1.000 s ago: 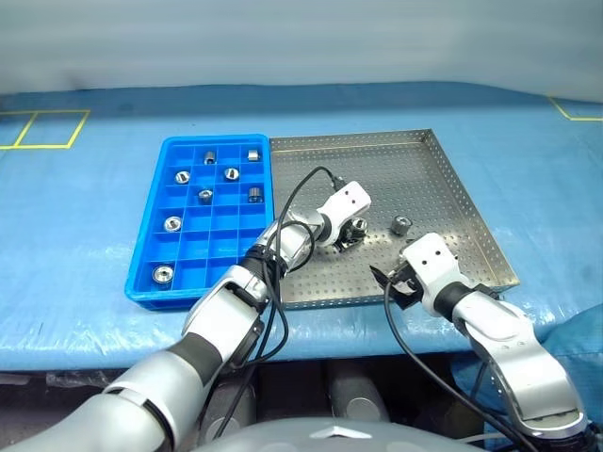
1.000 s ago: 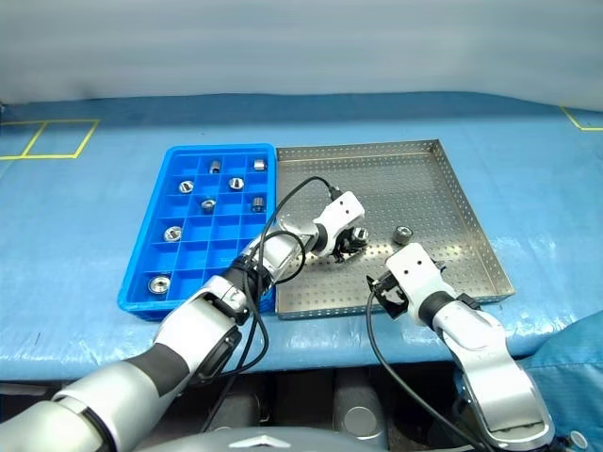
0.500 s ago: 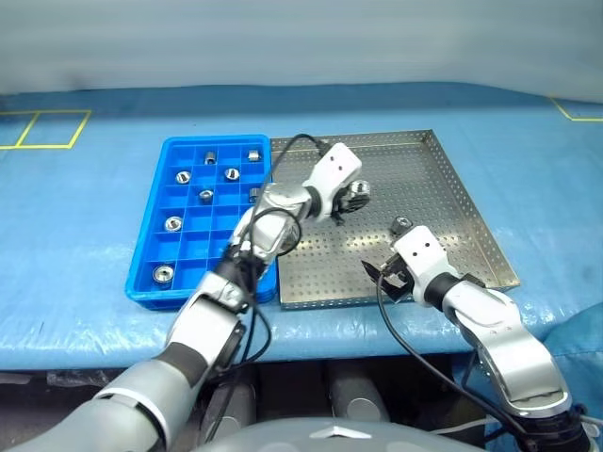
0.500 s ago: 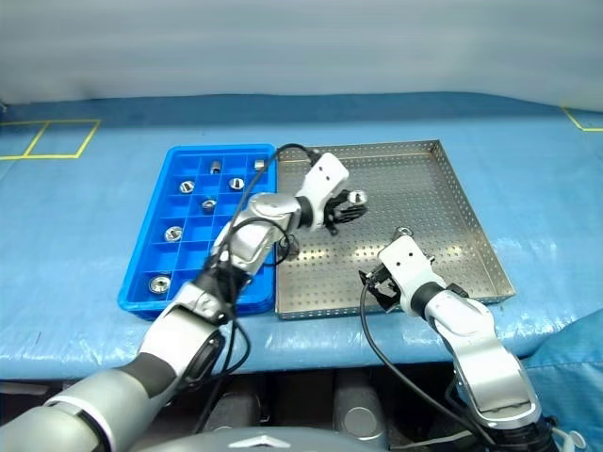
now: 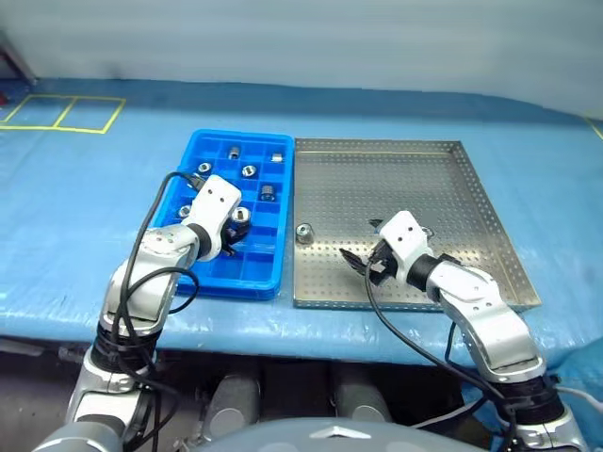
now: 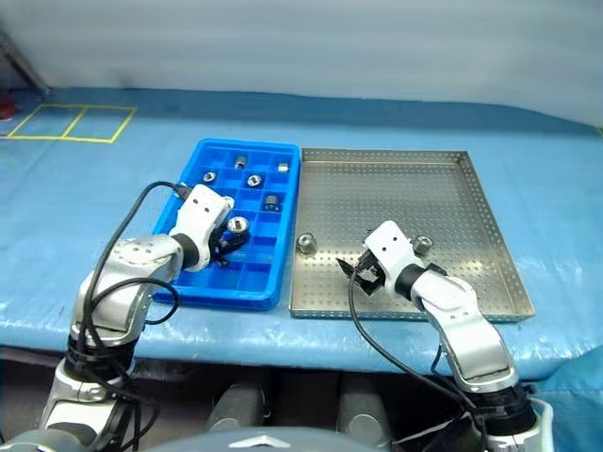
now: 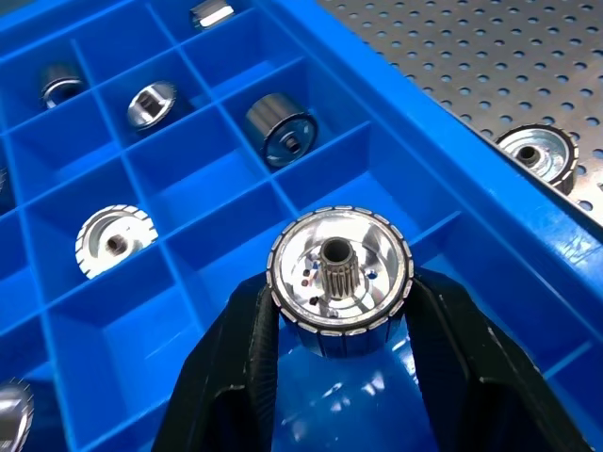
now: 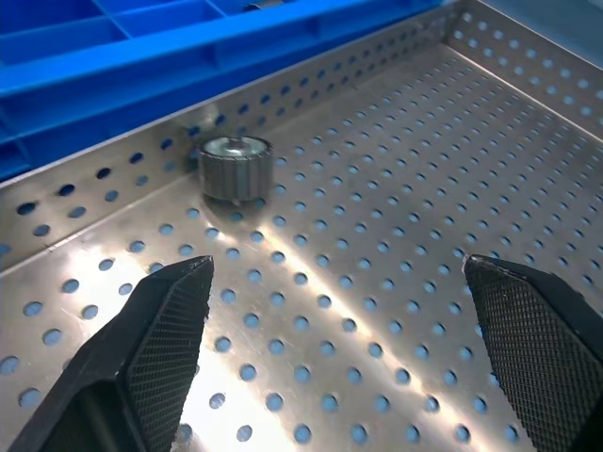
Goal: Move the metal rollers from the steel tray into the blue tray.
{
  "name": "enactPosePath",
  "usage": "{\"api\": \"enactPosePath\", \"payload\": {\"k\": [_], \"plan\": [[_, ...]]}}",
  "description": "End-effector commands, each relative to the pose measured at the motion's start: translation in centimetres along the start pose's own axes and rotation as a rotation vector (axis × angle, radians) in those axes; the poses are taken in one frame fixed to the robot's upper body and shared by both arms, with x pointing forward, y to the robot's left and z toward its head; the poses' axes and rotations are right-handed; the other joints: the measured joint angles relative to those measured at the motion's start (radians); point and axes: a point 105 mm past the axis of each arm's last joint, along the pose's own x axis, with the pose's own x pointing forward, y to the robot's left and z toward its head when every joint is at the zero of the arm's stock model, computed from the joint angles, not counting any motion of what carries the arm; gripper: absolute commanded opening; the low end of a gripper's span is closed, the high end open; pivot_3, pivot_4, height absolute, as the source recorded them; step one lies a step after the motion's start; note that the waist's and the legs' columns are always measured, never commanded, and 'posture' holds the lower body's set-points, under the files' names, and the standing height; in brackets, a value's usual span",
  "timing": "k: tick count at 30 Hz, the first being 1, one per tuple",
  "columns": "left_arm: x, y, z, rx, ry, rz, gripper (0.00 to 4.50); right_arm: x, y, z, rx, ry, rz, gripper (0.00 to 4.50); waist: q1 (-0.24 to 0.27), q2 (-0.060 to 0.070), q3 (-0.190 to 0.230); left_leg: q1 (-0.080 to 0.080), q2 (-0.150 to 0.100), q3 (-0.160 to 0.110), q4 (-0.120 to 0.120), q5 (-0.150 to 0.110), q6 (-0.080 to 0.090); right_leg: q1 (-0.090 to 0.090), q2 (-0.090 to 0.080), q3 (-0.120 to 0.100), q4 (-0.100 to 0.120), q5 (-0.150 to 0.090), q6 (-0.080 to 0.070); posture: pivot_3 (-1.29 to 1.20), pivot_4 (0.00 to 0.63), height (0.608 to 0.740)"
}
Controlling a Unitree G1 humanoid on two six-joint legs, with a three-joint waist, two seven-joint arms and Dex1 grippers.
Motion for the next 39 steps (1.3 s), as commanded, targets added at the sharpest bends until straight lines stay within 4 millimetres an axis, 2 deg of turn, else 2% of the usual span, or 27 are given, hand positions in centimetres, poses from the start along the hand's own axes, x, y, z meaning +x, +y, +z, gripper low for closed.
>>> {"api": "enactPosePath", "payload": {"k": [1, 8, 18, 26, 27, 29, 34, 36, 39], "plan": [[-1.1, 0.6, 1.0, -0.017, -0.045, 0.063, 1.69, 0.1, -0.1, 1.0, -0.026, -0.040, 0.008, 4.50, 0.008, 0.000, 0.000, 0.000, 0.000, -0.001, 0.000, 0.000, 0.000, 0.000, 0.000, 0.000, 0.000, 0.000, 0.000, 0.11, 0.150, 0.740], [-0.5, 1.3, -1.0, -0.031, 0.039, 0.131, 1.69, 0.1, -0.3, 0.8, -0.028, -0.034, -0.003, 4.50, 0.012, 0.000, 0.000, 0.000, 0.000, -0.001, -0.001, 0.000, 0.000, -0.001, 0.000, -0.001, 0.000, -0.001, -0.002, 0.10, 0.150, 0.740], [-1.4, 2.9, -1.7, -0.057, 0.058, 0.223, 1.69, -0.3, -0.9, 0.8, -0.040, -0.025, -0.044, 4.50, 0.011, 0.000, 0.000, -0.001, 0.000, -0.001, -0.001, 0.000, 0.000, -0.001, 0.000, -0.001, 0.000, -0.002, -0.003, 0.10, 0.150, 0.740], [-0.9, 2.0, -1.2, -0.051, 0.028, 0.175, 4.31, -0.1, -1.1, 1.1, -0.038, -0.032, -0.060, 4.50, 0.012, 0.000, 0.000, -0.001, 0.000, -0.001, -0.001, 0.000, 0.000, 0.000, 0.000, -0.001, 0.000, -0.002, -0.003, 0.09, 0.150, 0.740], [-0.9, 1.8, -1.1, -0.056, 0.021, 0.165, 4.45, -0.2, -1.2, 1.0, -0.036, -0.028, -0.067, 4.50, 0.012, 0.000, 0.000, -0.001, 0.000, -0.001, -0.001, 0.000, 0.000, 0.000, 0.000, -0.001, 0.000, -0.002, -0.003, 0.09, 0.150, 0.740], [-0.8, 1.4, -0.4, -0.063, -0.026, 0.137, 4.45, -0.2, -1.3, 0.9, -0.024, -0.025, -0.071, 4.50, 0.011, 0.000, 0.000, -0.001, 0.000, -0.001, -0.001, 0.000, 0.000, -0.001, 0.000, -0.001, -0.001, -0.002, -0.003, 0.08, 0.150, 0.740], [-1.5, -1.8, 3.2, -0.117, -0.251, -0.114, 4.45, 1.0, -0.3, 0.8, 0.007, -0.032, 0.014, 4.50, 0.005, 0.000, 0.000, -0.001, 0.000, -0.001, -0.001, 0.000, -0.001, -0.001, 0.000, -0.001, -0.001, -0.002, -0.004, 0.05, 0.150, 0.740], [-2.1, -3.1, 3.8, -0.075, -0.297, -0.211, 4.45, 2.1, 0.4, 0.9, -0.007, -0.032, 0.076, 4.50, -0.003, 0.000, 0.000, -0.001, 0.000, 0.000, -0.001, 0.000, -0.001, -0.001, 0.000, -0.001, -0.001, -0.002, -0.004, 0.05, 0.150, 0.740], [-2.7, -4.0, 4.1, -0.037, -0.328, -0.289, 4.45, 3.5, 0.8, 1.0, -0.008, -0.027, 0.132, 4.50, -0.009, 0.000, 0.000, 0.000, 0.000, 0.000, -0.001, 0.000, -0.001, -0.001, 0.000, 0.000, 0.000, -0.002, -0.004, 0.05, 0.150, 0.740]]}}
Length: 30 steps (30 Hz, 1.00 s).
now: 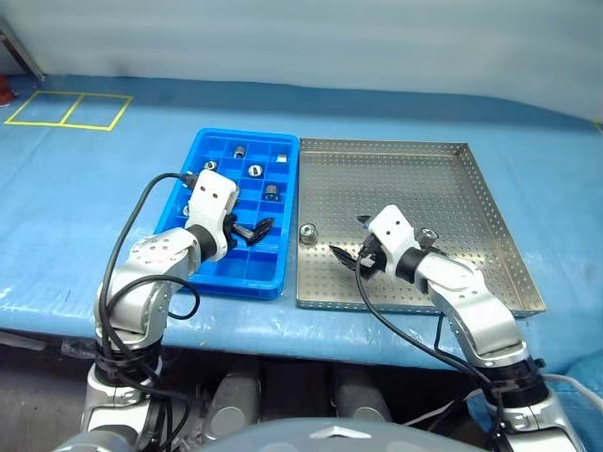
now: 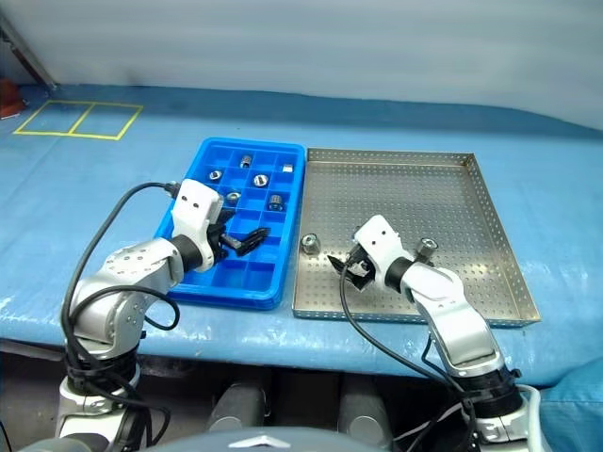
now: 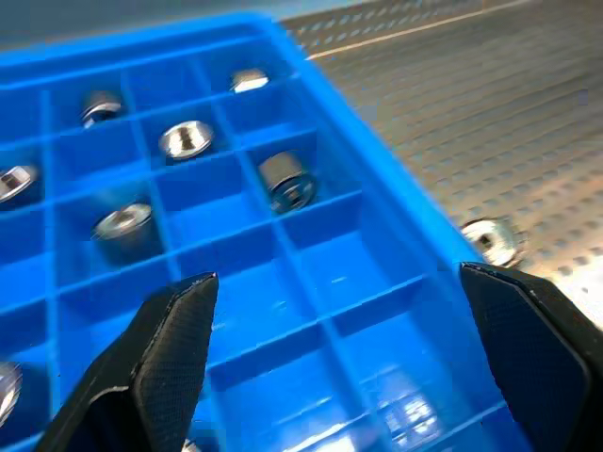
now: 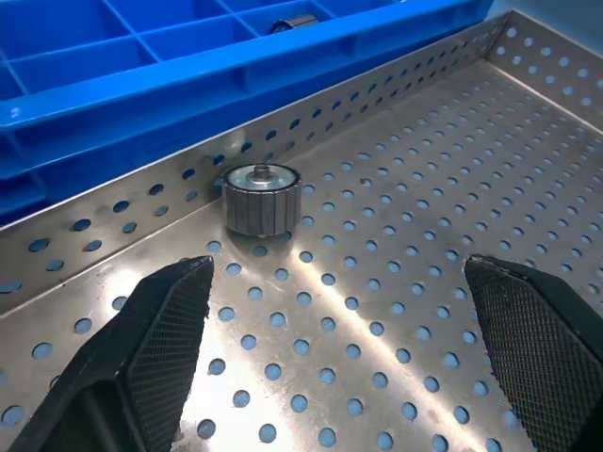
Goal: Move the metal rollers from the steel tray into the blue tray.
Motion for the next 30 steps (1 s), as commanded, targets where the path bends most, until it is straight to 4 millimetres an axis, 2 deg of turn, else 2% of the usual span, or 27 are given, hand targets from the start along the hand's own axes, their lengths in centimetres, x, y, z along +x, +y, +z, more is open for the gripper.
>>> {"api": "enactPosePath", "payload": {"k": [1, 4, 12, 21, 24, 30], "plan": [[-0.9, -1.4, 1.4, 0.066, -0.074, -0.096, 4.45, 1.5, 0.3, 0.9, -0.018, -0.032, 0.059, 4.50, -0.002, 0.000, 0.000, 0.000, 0.000, 0.000, 0.000, 0.000, 0.000, 0.000, 0.000, 0.000, 0.000, 0.000, 0.000, 0.05, 0.150, 0.740], [-1.3, -1.4, 1.2, 0.082, -0.066, -0.107, 4.45, 2.5, -0.1, 0.8, -0.017, -0.024, 0.067, 4.50, -0.001, 0.000, 0.000, 0.000, 0.000, 0.000, -0.001, 0.000, 0.000, 0.000, 0.000, 0.000, 0.000, 0.000, 0.000, 0.07, 0.150, 0.740], [-2.6, 0.7, -0.2, 0.087, -0.007, 0.014, 4.45, 4.6, 0.0, 0.8, 0.022, -0.034, 0.126, 4.50, 0.006, 0.000, 0.000, 0.000, 0.000, -0.001, -0.001, 0.000, 0.000, 0.000, 0.000, 0.000, 0.000, 0.000, 0.000, 0.12, 0.150, 0.740], [-2.9, 0.9, -0.7, 0.078, 0.004, 0.045, 4.45, 6.1, -0.2, 0.6, 0.074, -0.045, 0.129, 4.50, 0.007, 0.000, 0.000, 0.000, 0.000, -0.001, -0.002, 0.000, 0.000, 0.000, 0.001, 0.000, 0.000, 0.000, 0.000, 0.14, 0.150, 0.740], [-2.9, 1.0, -0.9, 0.077, 0.012, 0.055, 4.50, 6.3, -0.2, 0.4, 0.087, -0.044, 0.122, 3.86, 0.008, 0.000, 0.000, 0.001, 0.000, -0.001, -0.002, 0.000, -0.001, 0.000, 0.001, 0.000, 0.000, 0.000, 0.000, 0.14, 0.150, 0.740], [-2.7, 0.9, -1.0, 0.077, 0.019, 0.052, 4.50, 6.4, 0.0, 0.2, 0.093, -0.043, 0.123, 1.93, 0.008, 0.000, 0.000, 0.000, 0.000, -0.001, -0.002, 0.001, -0.001, 0.000, 0.001, 0.000, 0.000, 0.000, 0.000, 0.13, 0.150, 0.740]]}}
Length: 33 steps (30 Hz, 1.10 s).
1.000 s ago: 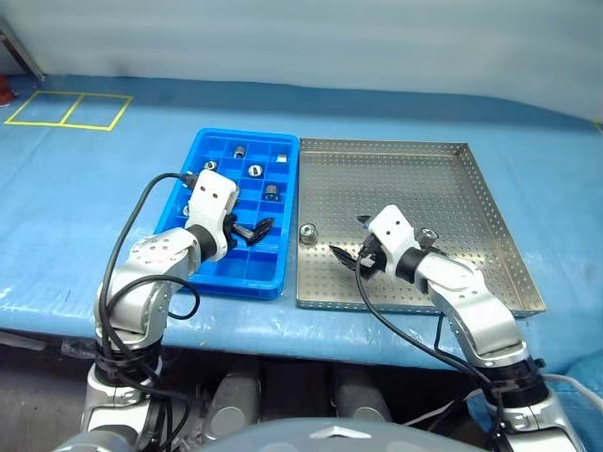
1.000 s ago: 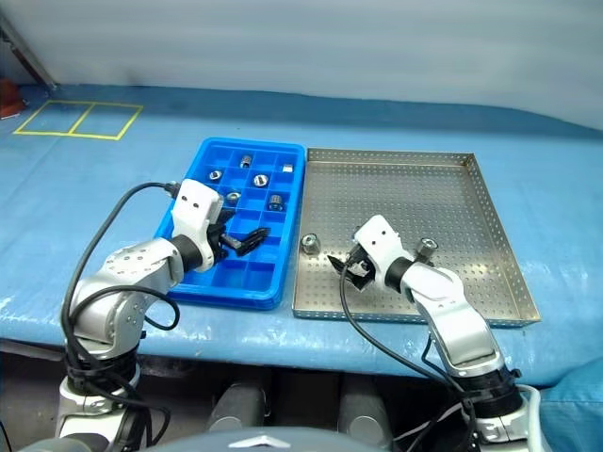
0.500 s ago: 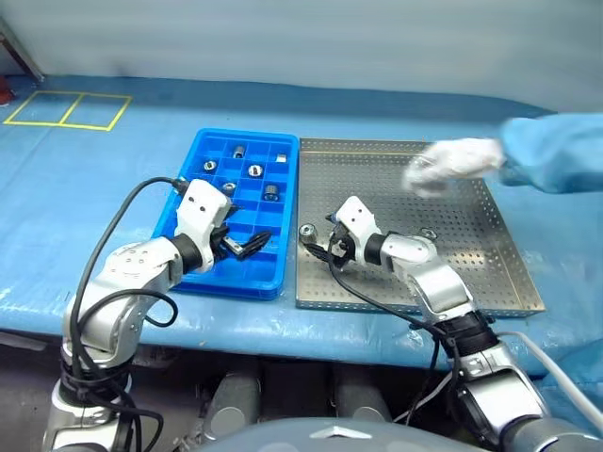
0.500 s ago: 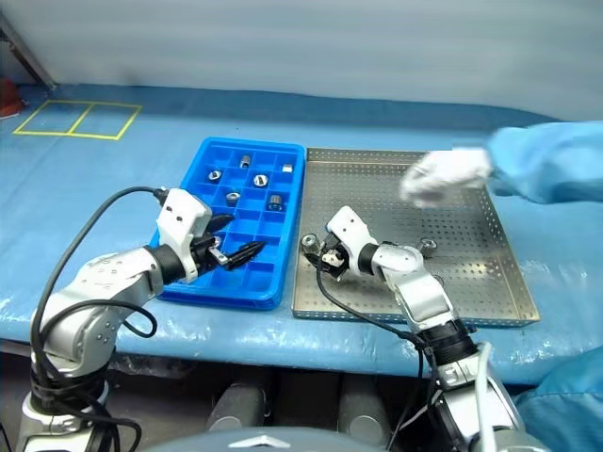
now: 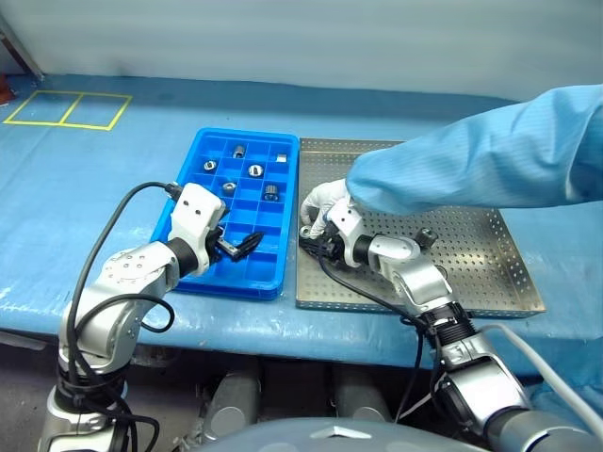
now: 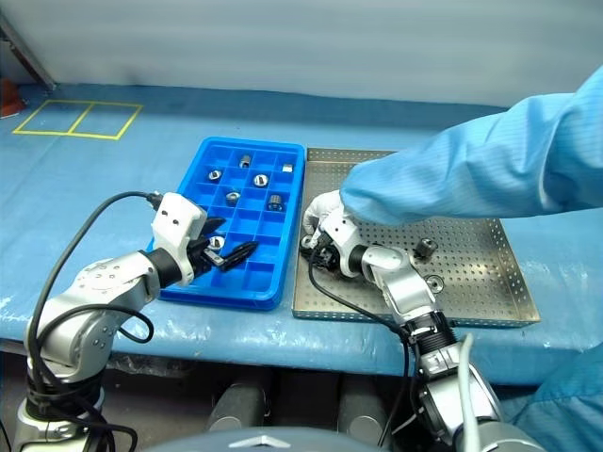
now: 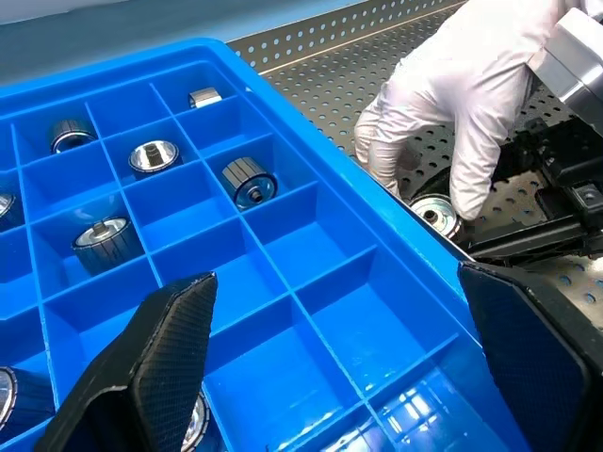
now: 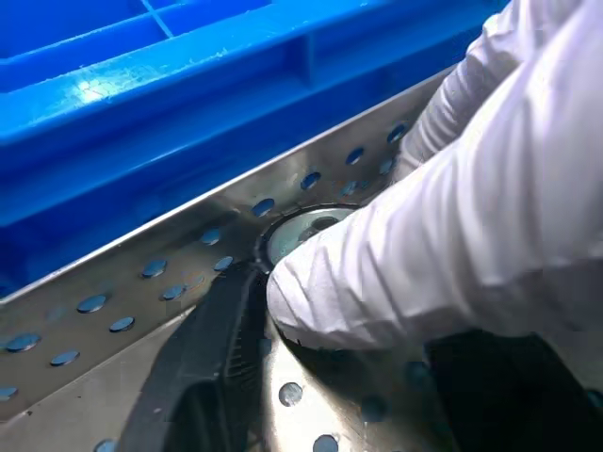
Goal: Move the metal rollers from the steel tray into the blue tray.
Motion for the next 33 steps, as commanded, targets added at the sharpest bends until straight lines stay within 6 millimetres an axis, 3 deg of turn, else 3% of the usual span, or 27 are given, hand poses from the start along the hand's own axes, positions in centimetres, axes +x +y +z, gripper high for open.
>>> {"api": "enactPosePath", "payload": {"k": [1, 15, 20, 33], "plan": [[-0.3, -0.5, 1.1, 0.040, -0.042, -0.010, 4.50, -0.3, -0.6, 1.4, -0.029, -0.047, -0.022, 1.69, 0.000, 0.000, 0.000, 0.000, 0.000, 0.000, 0.000, 0.000, 0.000, 0.000, 0.000, 0.000, 0.000, 0.000, 0.000, 0.13, 0.150, 0.740], [-0.2, -0.5, 1.1, 0.045, -0.037, -0.013, 4.50, -0.4, 0.3, 1.2, -0.011, -0.038, 0.040, 1.69, -0.002, 0.000, 0.000, 0.000, 0.000, 0.000, -0.003, 0.000, 0.000, -0.001, 0.000, 0.000, 0.000, 0.000, 0.000, 0.13, 0.150, 0.740], [-0.2, -0.5, 1.0, 0.048, -0.034, -0.013, 4.50, -0.3, -0.6, 1.4, -0.013, -0.056, -0.042, 3.29, -0.002, 0.000, 0.000, 0.000, 0.000, 0.000, -0.003, 0.000, -0.001, -0.001, 0.000, 0.000, 0.000, 0.000, 0.000, 0.12, 0.150, 0.740], [0.0, -0.5, 1.2, 0.060, -0.036, -0.025, 4.50, -0.7, -1.2, 1.5, -0.010, -0.057, -0.088, 3.29, -0.002, 0.000, 0.000, 0.000, 0.000, 0.000, -0.003, 0.001, -0.001, -0.001, 0.000, 0.000, 0.000, 0.000, -0.001, 0.10, 0.150, 0.740]]}}
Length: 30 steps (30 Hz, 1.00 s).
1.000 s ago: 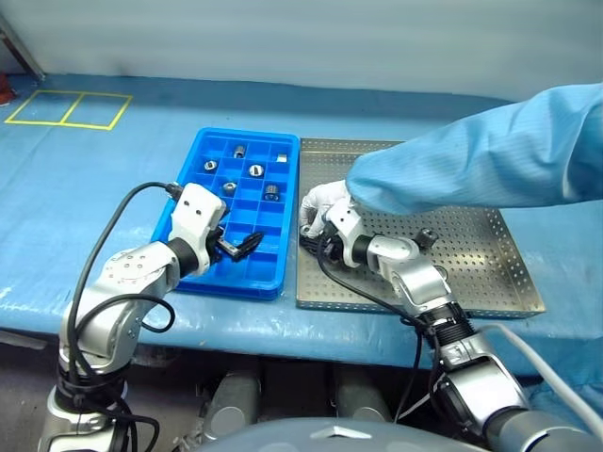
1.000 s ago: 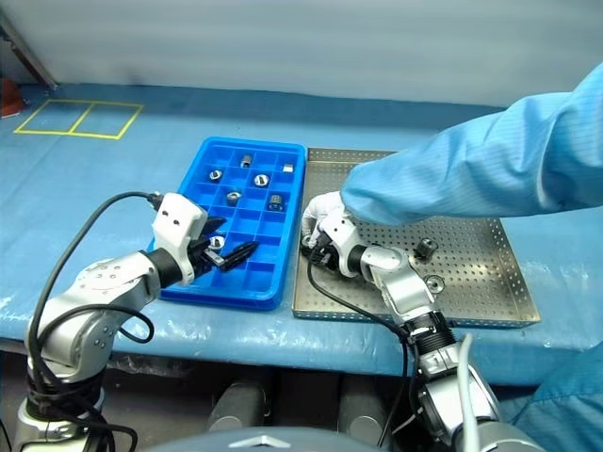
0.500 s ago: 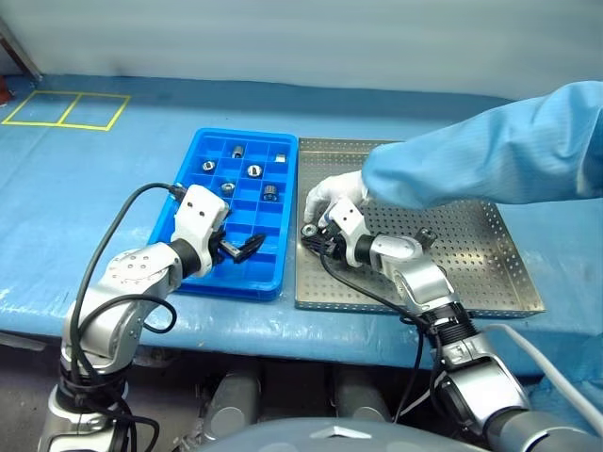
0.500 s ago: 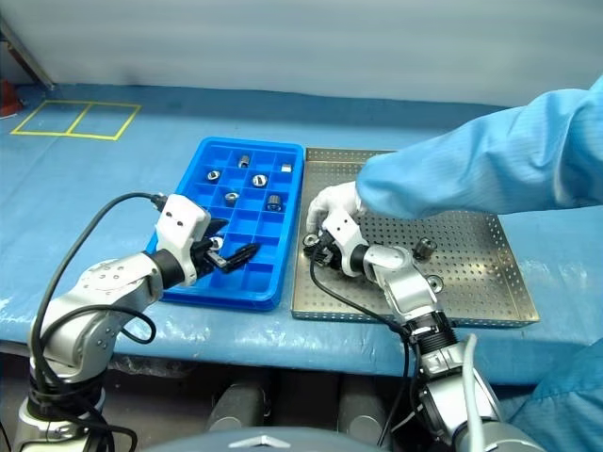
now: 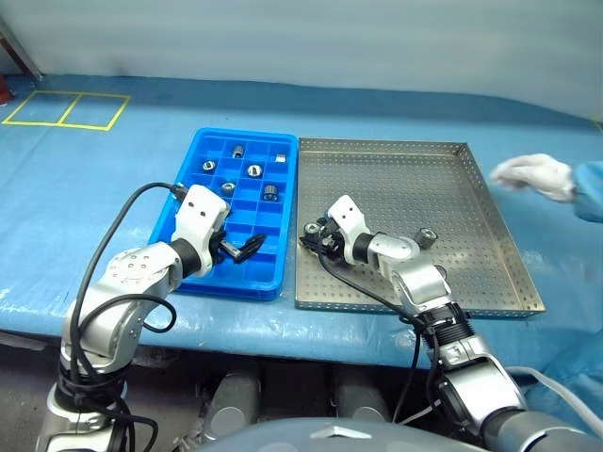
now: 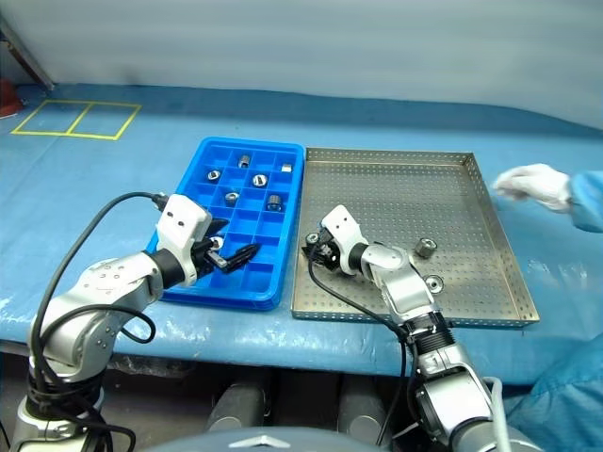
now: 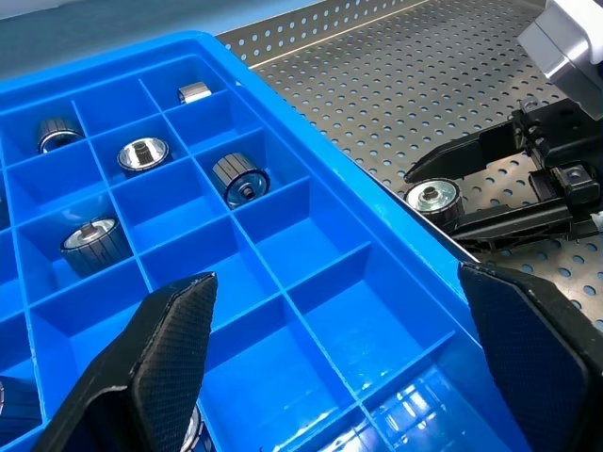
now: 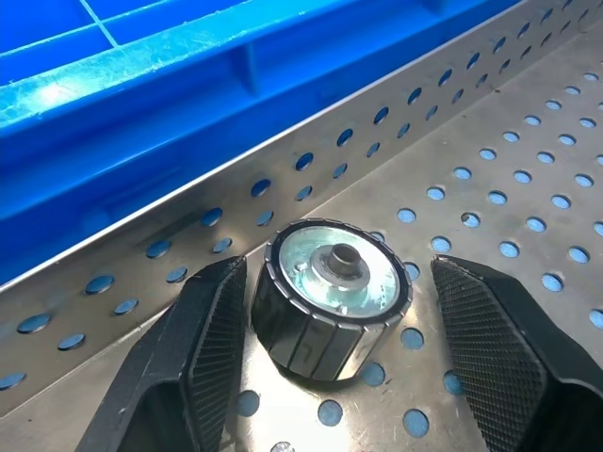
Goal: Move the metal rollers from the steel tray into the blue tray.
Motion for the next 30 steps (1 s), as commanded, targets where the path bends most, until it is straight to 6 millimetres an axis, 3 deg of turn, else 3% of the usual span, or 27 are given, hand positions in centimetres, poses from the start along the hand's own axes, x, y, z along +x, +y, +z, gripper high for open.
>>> {"api": "enactPosePath", "payload": {"k": [1, 7, 10, 12, 16, 20, 24, 30], "plan": [[-0.2, -0.2, 1.3, 0.039, -0.049, -0.013, 4.50, -0.6, -0.5, 1.4, -0.017, -0.054, -0.024, 3.29, 0.000, 0.000, 0.000, 0.000, 0.000, 0.000, 0.000, 0.000, 0.000, 0.000, 0.000, 0.000, 0.000, 0.000, 0.000, 0.10, 0.150, 0.740], [0.1, -0.3, 1.2, 0.038, -0.049, -0.020, 4.50, -0.6, -0.6, 1.0, -0.008, -0.042, -0.035, 3.29, -0.001, 0.000, 0.000, 0.000, 0.000, 0.000, 0.000, 0.000, 0.000, 0.000, 0.000, 0.000, 0.000, 0.000, 0.000, 0.09, 0.150, 0.740], [0.1, -0.4, 1.1, 0.043, -0.045, -0.019, 4.50, -0.7, -0.8, 0.7, 0.025, -0.031, -0.040, 2.65, -0.001, 0.000, 0.000, 0.000, 0.000, 0.000, 0.000, 0.000, 0.000, 0.000, 0.000, 0.000, 0.000, 0.000, 0.000, 0.09, 0.150, 0.740], [0.1, -0.3, 1.2, 0.040, -0.046, -0.015, 4.50, -0.8, -0.7, 0.8, 0.025, -0.032, -0.039, 1.98, -0.001, 0.000, 0.000, 0.000, 0.000, 0.000, 0.000, 0.000, 0.000, 0.000, 0.000, 0.000, 0.000, 0.000, 0.000, 0.10, 0.150, 0.740], [-0.3, 0.3, 1.3, 0.037, -0.055, 0.013, 4.50, -0.8, -0.9, 1.3, -0.009, -0.045, -0.067, 1.86, -0.001, 0.000, 0.000, 0.000, 0.000, 0.000, 0.000, 0.000, 0.000, 0.000, 0.000, 0.000, 0.000, 0.000, 0.000, 0.11, 0.150, 0.740], [-1.6, 1.8, 1.6, 0.001, -0.076, 0.087, 4.50, -0.8, -0.3, 5.1, -0.081, -0.154, -0.075, 1.86, -0.001, 0.000, 0.000, 0.000, 0.000, 0.000, -0.001, 0.000, 0.000, -0.001, 0.000, 0.000, 0.000, 0.000, 0.000, 0.14, 0.150, 0.740], [-3.4, 2.6, -0.2, -0.007, 0.016, 0.136, 4.50, -0.6, 2.7, 9.3, -0.154, -0.253, 0.063, 1.86, -0.004, 0.001, 0.000, 0.000, 0.000, 0.000, -0.002, 0.000, 0.000, -0.002, 0.000, 0.000, 0.000, 0.000, 0.001, 0.18, 0.150, 0.740], [-5.7, 4.0, -1.8, -0.059, 0.053, 0.285, 4.50, 2.7, 5.3, 11.3, -0.174, -0.259, 0.147, 1.86, 0.020, 0.000, 0.000, 0.000, 0.001, -0.005, -0.006, 0.001, -0.003, -0.003, 0.002, -0.003, 0.000, 0.000, 0.000, 0.29, 0.150, 0.740]]}}
